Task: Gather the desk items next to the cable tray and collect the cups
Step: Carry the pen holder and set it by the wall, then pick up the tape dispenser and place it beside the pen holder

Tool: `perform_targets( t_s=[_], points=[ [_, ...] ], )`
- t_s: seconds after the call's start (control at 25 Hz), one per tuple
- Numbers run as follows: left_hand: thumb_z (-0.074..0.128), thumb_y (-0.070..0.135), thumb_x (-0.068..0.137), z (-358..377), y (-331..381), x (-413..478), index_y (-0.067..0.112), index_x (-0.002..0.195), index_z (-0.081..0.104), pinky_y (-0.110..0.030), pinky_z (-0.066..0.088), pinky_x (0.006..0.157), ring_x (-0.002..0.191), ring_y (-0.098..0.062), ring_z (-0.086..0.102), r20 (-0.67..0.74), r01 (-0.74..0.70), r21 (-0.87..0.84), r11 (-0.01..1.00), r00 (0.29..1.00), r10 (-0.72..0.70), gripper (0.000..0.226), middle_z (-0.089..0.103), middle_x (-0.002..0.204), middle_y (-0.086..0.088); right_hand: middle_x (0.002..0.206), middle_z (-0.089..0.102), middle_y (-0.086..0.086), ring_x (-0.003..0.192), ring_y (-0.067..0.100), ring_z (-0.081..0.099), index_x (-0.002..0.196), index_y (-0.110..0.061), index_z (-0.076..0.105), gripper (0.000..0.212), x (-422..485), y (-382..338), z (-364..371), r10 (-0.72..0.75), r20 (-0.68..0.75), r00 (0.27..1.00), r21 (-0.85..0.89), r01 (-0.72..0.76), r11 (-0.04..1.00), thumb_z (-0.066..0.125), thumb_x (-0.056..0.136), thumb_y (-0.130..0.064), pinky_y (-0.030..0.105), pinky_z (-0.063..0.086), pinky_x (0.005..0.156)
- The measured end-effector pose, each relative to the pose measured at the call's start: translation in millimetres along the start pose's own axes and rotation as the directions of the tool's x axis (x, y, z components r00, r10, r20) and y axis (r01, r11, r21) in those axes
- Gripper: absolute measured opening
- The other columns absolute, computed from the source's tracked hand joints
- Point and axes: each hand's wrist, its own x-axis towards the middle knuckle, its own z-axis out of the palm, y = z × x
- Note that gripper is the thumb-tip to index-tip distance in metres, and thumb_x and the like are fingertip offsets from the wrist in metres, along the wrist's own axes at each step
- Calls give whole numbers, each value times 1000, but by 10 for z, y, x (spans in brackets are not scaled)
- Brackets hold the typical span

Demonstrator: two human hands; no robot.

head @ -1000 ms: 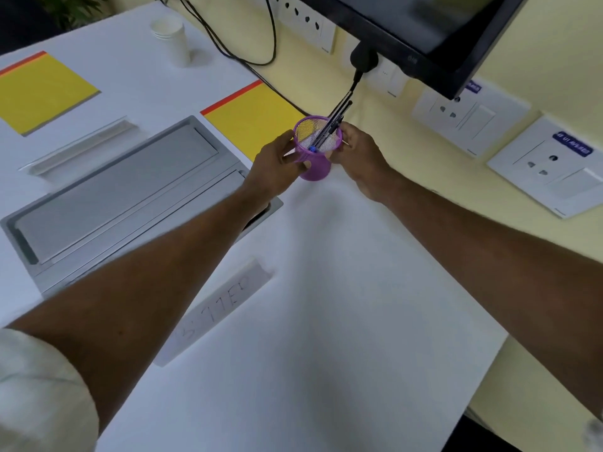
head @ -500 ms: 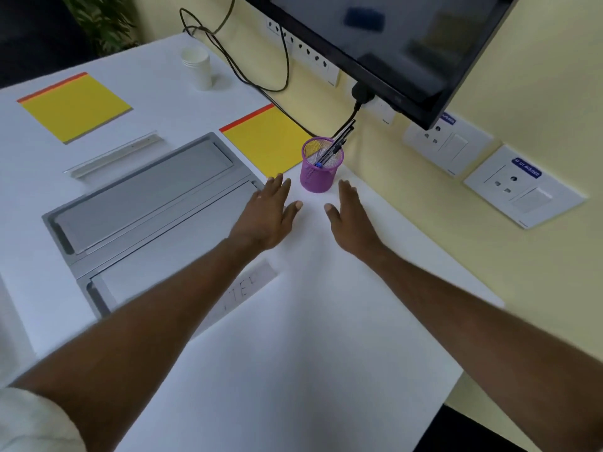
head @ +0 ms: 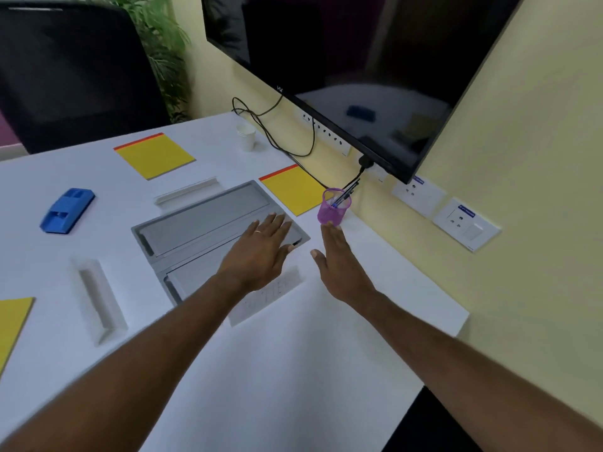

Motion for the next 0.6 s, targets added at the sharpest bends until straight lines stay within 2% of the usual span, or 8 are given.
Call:
perform_targets(
  t_s=[0.16, 0.32, 0.6],
  points=[
    [24, 42, 109, -514, -131, -687, 15, 162, 16, -42, 9, 130, 159, -22, 6, -56, -41, 65, 997, 997, 45, 60, 11, 170, -7, 167, 4, 8, 156, 20, -1, 158, -7, 9, 61, -553, -738, -214, -17, -48, 999, 0, 17, 1000, 35, 107, -30, 28, 5, 125],
    [25, 41, 109, -920, -128, -1543, 14, 162, 18, -41, 9, 130, 159, -22, 7, -123, -8, 55, 998, 992, 14, 60, 11, 171, -7, 168, 4, 4, 155, 18, -2, 158, -10, 10, 61, -1121, -1441, -360, -37, -64, 997, 65, 42, 997, 35, 107, -33, 28, 5, 124],
    [26, 40, 110, -1076, -16, -3575, 16, 162, 15, -40, 5, 130, 159, -19, 1, -167, 251, -4, 968, 954, -248, 59, 8, 171, -2, 168, 3, 3, 155, 15, -3, 159, -12, 10, 62, -2321, -2418, -82, -185, 12, 983, 100, 183, 978, 35, 107, -35, 34, 8, 127]
  ],
)
